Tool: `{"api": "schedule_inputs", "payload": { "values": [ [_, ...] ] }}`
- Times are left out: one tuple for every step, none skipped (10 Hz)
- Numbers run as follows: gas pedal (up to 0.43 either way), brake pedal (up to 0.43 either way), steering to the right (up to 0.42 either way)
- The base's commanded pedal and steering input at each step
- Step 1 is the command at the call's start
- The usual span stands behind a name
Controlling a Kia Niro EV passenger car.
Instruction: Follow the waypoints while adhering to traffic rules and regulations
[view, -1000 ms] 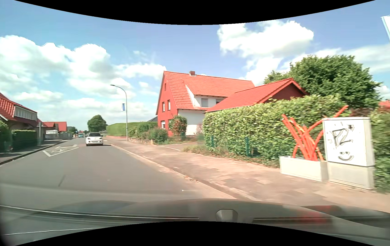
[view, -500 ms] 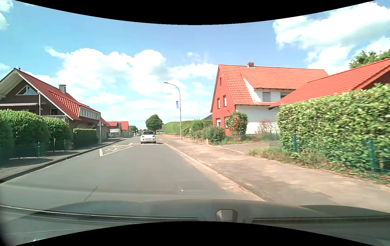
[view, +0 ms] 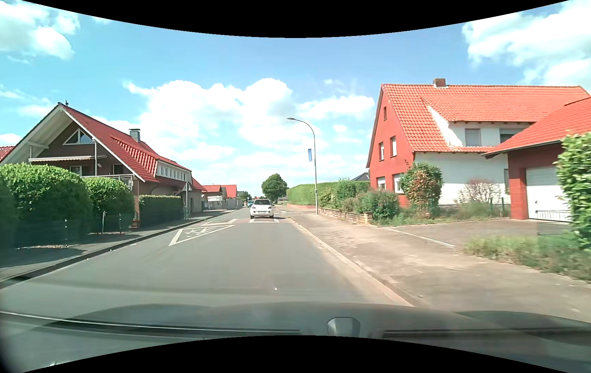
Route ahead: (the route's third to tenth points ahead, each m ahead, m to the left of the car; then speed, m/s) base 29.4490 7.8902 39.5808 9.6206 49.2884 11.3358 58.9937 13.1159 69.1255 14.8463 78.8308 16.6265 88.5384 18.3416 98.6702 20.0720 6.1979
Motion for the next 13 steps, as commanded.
{"api": "schedule_inputs", "payload": {
  "values": [
    [0.248,0.006,-0.169],
    [0.240,0.006,-0.162],
    [0.220,0.006,-0.148],
    [0.209,0.006,-0.132],
    [0.197,0.006,-0.115],
    [0.189,0.006,-0.094],
    [0.130,0.006,-0.077],
    [0.028,0.006,-0.060],
    [0.000,0.006,-0.042],
    [0.000,0.006,-0.030],
    [0.000,0.006,-0.019],
    [0.000,0.006,-0.012],
    [0.000,0.006,-0.010]
  ]
}}
